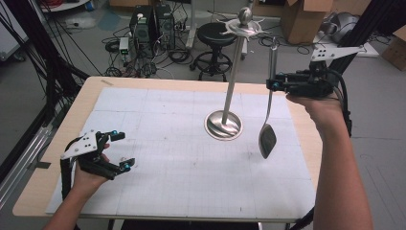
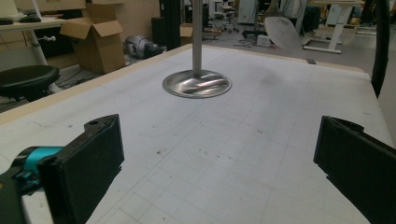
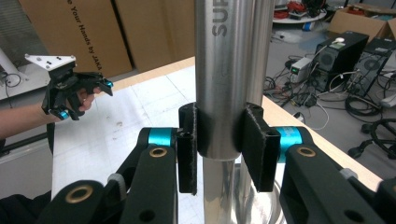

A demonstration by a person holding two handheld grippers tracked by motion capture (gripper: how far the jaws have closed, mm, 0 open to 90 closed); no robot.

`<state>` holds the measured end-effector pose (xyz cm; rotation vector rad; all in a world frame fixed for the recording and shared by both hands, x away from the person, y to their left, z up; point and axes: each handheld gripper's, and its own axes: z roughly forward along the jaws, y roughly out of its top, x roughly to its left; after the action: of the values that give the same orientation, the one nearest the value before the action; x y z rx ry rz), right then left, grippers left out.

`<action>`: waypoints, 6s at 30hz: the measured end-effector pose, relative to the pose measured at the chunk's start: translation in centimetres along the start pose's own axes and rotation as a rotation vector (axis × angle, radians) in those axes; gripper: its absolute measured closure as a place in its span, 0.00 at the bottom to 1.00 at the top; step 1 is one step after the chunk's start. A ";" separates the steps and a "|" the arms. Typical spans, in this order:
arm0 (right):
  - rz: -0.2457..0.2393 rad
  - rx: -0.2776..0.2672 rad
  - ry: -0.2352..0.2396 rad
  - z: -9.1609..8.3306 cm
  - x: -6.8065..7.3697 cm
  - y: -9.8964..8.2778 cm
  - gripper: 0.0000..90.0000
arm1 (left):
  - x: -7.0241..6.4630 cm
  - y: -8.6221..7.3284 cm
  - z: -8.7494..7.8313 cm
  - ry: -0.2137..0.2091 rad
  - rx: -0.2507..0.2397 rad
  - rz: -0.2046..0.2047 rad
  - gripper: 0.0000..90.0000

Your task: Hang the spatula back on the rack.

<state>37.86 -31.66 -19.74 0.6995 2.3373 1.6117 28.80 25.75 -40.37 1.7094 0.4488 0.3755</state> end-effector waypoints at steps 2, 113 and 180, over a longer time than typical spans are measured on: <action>0.009 0.002 0.002 0.1 -0.2 0.0 0.77 | 0.0 0.0 0.0 0.000 -0.001 -0.002 0.02; -0.053 -0.051 -0.039 2.6 6.1 -7.4 0.30 | 0.0 -0.2 0.0 -0.013 0.008 -0.010 0.02; 0.118 -0.152 -0.117 4.6 7.3 -22.2 0.13 | -0.2 -0.7 0.4 -0.047 0.039 -0.018 0.02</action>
<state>27.76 -30.65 -41.34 0.8861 2.1020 1.7254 28.79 25.42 -41.17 1.7470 0.4394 0.3141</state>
